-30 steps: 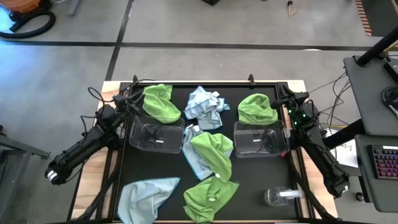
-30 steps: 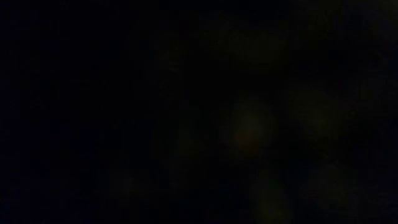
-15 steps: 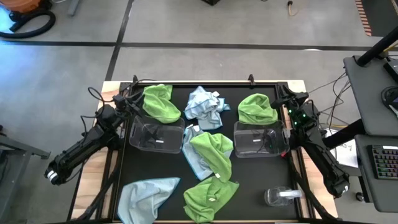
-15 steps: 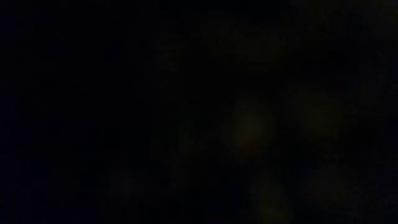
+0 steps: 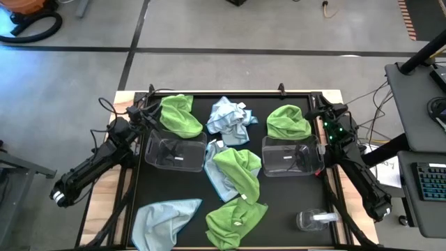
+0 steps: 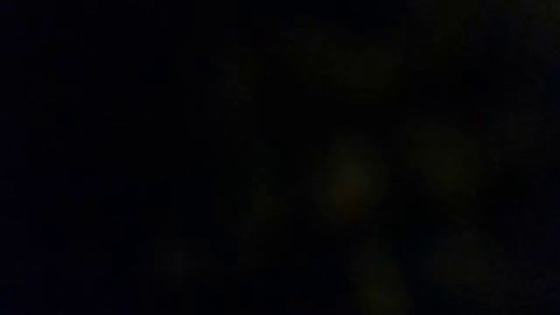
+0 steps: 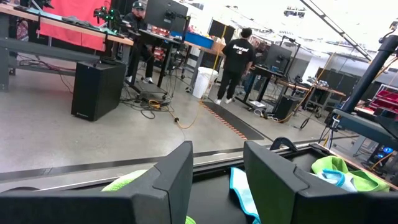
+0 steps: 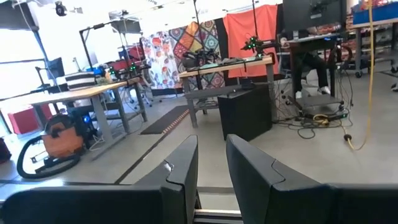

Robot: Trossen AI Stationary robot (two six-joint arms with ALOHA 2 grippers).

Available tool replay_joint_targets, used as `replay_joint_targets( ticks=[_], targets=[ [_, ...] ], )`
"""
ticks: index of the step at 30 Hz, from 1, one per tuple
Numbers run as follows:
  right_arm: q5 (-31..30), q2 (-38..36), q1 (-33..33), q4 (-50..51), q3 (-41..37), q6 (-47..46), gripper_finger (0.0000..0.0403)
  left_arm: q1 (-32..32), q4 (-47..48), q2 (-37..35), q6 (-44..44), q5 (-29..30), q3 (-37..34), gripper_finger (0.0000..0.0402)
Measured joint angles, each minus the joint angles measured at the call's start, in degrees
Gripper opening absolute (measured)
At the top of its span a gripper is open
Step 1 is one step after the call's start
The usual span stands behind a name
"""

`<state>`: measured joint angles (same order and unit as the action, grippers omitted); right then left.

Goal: Sort microfiber towel by color & place in baskets
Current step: Put the green towel into the right transparent bin

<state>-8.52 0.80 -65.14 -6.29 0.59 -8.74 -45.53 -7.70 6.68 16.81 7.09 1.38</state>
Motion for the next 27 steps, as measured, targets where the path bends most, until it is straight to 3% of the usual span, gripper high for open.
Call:
replay_joint_targets(
  ticks=[8,15,21,27],
  targets=[
    [-0.04,0.02,0.00,-0.56,-0.01,-3.97,0.0079,0.01,0.00,0.00,0.01,0.00,0.01,0.0128],
    [-0.66,0.02,0.00,-8.81,-0.01,-7.50,0.0079,0.01,0.00,0.00,0.01,0.01,-0.01,0.0128],
    [-1.67,1.12,-0.02,-6.88,-0.01,-17.42,0.0079,0.01,0.00,-0.02,-0.01,0.02,0.01,0.0128],
    [3.14,2.49,0.00,-9.92,-0.01,-9.22,0.0079,0.00,0.00,0.00,-0.01,0.02,0.01,0.0128]
  ],
)
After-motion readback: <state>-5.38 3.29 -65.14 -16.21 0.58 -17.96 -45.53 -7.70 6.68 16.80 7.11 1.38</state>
